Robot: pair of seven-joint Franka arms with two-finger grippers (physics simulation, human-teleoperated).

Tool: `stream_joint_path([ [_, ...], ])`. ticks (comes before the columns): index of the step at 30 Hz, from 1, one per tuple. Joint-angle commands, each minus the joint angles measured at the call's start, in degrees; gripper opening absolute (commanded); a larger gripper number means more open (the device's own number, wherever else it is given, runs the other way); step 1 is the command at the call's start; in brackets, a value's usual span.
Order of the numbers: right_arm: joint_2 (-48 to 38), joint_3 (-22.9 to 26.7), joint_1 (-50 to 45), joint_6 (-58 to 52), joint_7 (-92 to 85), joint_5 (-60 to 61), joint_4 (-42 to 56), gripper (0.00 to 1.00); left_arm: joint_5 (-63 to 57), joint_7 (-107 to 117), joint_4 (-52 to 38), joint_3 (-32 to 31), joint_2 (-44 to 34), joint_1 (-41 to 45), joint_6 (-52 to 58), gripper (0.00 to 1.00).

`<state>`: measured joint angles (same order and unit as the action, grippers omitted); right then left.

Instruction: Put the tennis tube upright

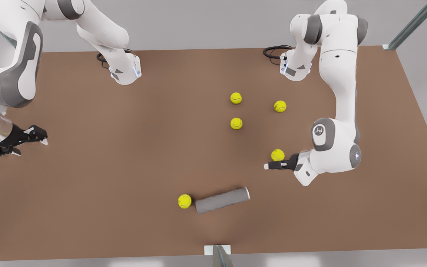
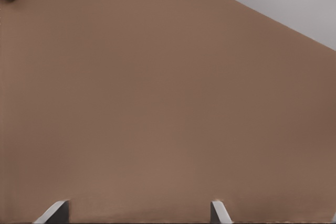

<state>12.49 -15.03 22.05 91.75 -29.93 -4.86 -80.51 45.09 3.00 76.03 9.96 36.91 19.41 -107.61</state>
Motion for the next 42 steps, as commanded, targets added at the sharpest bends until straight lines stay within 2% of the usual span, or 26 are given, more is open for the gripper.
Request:
stream_joint_path([
  [1,-2.20,0.00,1.06,-3.16,35.56,3.19,-2.28,1.00,12.90,0.08,-3.42,-0.03,4.38,-0.86,-11.48,1.00],
  [4,-2.12,0.00,1.33,-2.98,35.38,3.27,-2.72,1.00,15.03,-0.19,-14.32,-0.56,13.79,-3.24,-13.24,1.00],
  [5,-2.03,0.00,1.33,-2.98,35.38,3.27,-2.89,1.00,15.21,-0.45,-14.50,-2.58,15.82,-3.24,-17.01,1.00],
  [7,-2.12,0.00,1.33,-2.98,35.29,3.27,-2.98,1.00,15.29,-0.80,-16.52,-3.72,18.80,-3.24,-17.90,1.00],
  [9,-2.03,0.00,1.33,-2.98,35.20,3.27,-2.98,1.00,15.38,-3.52,-17.40,-9.08,22.32,-5.87,-17.99,1.00],
  [17,-1.50,-0.88,0.10,-1.32,35.12,3.01,-2.63,1.00,15.29,-9.94,-18.54,-10.14,27.51,-6.05,-20.27,1.00],
  [18,-1.67,6.47,-9.72,-0.70,35.12,2.92,-2.63,1.00,15.29,-10.03,-18.72,-10.05,27.69,-6.05,-22.47,1.00],
  [19,-1.76,11.51,-14.76,-0.52,35.12,3.19,-2.72,1.00,15.29,-10.03,-19.51,-10.05,28.21,-6.05,-22.56,1.00],
  [23,-0.97,11.69,-15.02,2.02,35.20,3.27,-2.81,1.00,15.29,-9.77,-22.76,-10.31,30.58,-6.05,-24.23,1.00],
  [27,-0.45,11.69,-12.82,2.29,34.50,3.27,-2.72,1.00,15.29,-9.33,-26.98,-14.01,34.72,-6.05,-25.54,1.00],
  [33,-0.80,11.69,-11.94,1.76,32.66,3.36,-2.72,1.00,15.29,-9.59,-28.74,-14.97,36.30,-6.14,-26.51,1.00],
  [42,-0.80,11.69,-11.51,1.32,32.57,3.36,-2.81,1.00,15.38,-9.33,-29.27,-22.09,36.30,-8.07,-28.71,1.00],
])
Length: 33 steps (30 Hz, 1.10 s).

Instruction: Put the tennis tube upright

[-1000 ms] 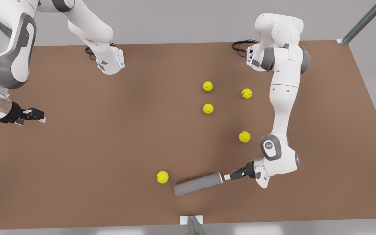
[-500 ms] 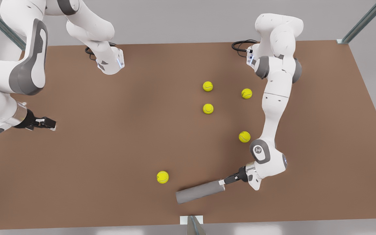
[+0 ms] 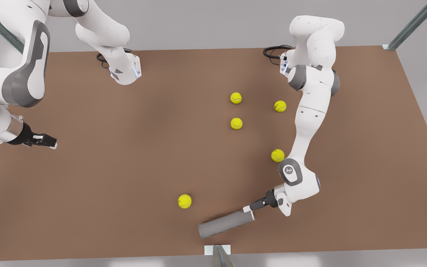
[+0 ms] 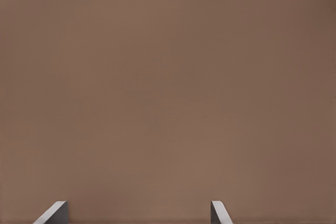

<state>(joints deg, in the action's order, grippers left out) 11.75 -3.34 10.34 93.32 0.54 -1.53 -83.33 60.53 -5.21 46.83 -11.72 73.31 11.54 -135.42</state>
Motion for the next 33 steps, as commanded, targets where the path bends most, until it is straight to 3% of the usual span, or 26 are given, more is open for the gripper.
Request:
stream_joint_path([
  [1,-0.06,0.00,0.20,-0.24,2.09,0.04,0.10,1.00,-0.07,-1.12,-0.07,-0.76,-0.10,-0.20,-0.90,1.00],
  [17,-0.06,0.00,0.82,-0.59,1.13,0.13,0.10,1.00,-0.24,-2.26,-4.12,-0.41,3.68,1.03,-10.65,1.00],
  [33,-0.15,-0.35,0.29,-0.68,1.30,0.13,0.10,1.00,-0.24,-2.26,-4.29,-7.00,4.73,1.56,-13.12,1.00],
])
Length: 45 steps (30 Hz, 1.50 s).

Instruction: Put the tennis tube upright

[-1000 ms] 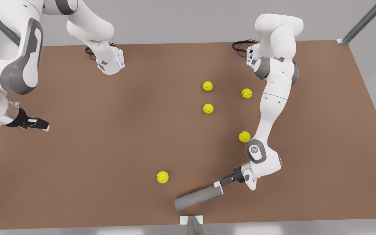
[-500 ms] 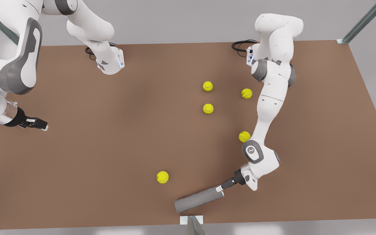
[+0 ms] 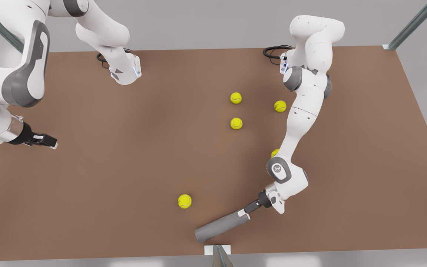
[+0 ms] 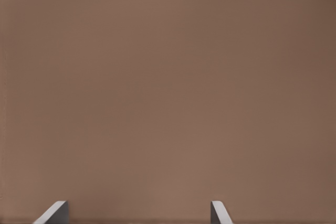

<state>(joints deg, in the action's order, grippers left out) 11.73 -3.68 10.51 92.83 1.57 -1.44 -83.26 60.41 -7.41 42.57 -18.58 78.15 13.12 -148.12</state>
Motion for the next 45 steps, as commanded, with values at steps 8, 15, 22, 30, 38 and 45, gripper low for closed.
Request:
stream_joint_path([
  [8,-1.44,-5.46,-0.32,-7.22,4.58,0.30,-1.90,1.00,-0.03,-0.15,-1.70,-0.58,0.51,0.24,-1.82,1.00],
  [15,-0.74,-6.25,-1.64,-6.78,7.48,0.12,-1.99,1.00,-0.12,-0.15,-2.05,-1.55,1.65,1.03,-2.96,1.00],
  [22,-0.30,-7.66,-3.22,-4.33,7.92,-1.54,-1.99,1.00,-0.03,-0.15,-2.84,-3.13,2.18,1.38,-3.75,1.00],
  [30,-0.13,-10.47,-3.04,-3.27,8.28,-1.90,-0.32,1.00,-0.03,-0.06,-3.02,-7.17,2.44,-0.02,-3.49,0.49],
  [38,-0.21,-9.77,-1.28,-3.35,8.19,-1.99,-1.20,1.00,-0.03,-0.24,-2.93,-13.42,2.35,-1.96,-3.57,0.53],
  [45,-0.65,-9.77,1.53,-7.22,7.40,-1.72,-1.03,1.00,-0.03,-0.15,-2.93,-14.21,2.35,-1.78,-3.40,0.21],
])
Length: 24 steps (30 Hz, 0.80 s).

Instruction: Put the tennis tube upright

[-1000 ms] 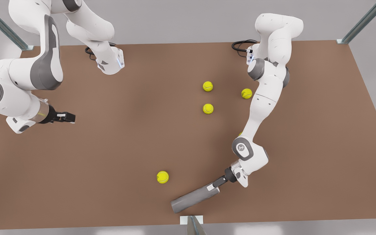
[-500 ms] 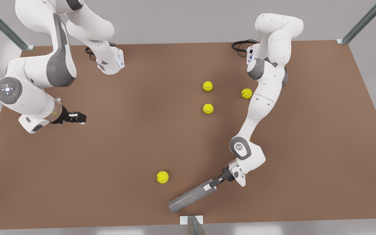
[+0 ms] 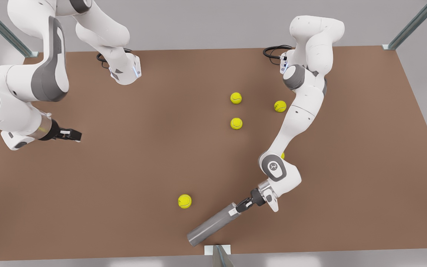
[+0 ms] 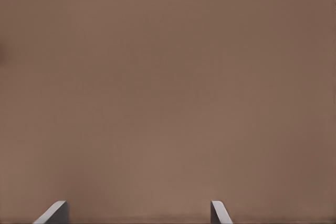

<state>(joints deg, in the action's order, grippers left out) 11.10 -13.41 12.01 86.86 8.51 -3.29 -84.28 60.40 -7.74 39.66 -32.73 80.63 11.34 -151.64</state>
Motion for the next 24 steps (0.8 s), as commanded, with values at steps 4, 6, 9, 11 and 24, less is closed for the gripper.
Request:
stream_joint_path([
  [4,-0.03,-0.03,-0.05,-1.25,0.46,0.13,-0.19,1.00,0.07,0.80,0.15,-0.22,-0.30,-0.18,0.30,0.21],
  [6,0.06,-0.03,-0.05,-1.25,0.55,0.13,-0.19,1.00,0.07,1.50,0.50,-0.23,-0.92,-0.27,2.14,0.21],
  [9,0.06,-0.03,0.03,-1.25,0.55,0.22,-0.19,1.00,0.60,2.82,1.56,-0.23,-2.32,-1.41,5.30,0.21],
  [11,-0.12,-0.12,0.03,-1.69,0.46,0.22,-0.01,1.00,0.68,3.26,5.77,0.04,-5.39,-2.90,6.45,0.21],
  [24,-2.75,-0.21,-0.14,-0.73,0.63,0.57,0.16,1.00,-2.13,7.65,35.48,14.71,-35.02,-8.62,17.79,0.21],
])
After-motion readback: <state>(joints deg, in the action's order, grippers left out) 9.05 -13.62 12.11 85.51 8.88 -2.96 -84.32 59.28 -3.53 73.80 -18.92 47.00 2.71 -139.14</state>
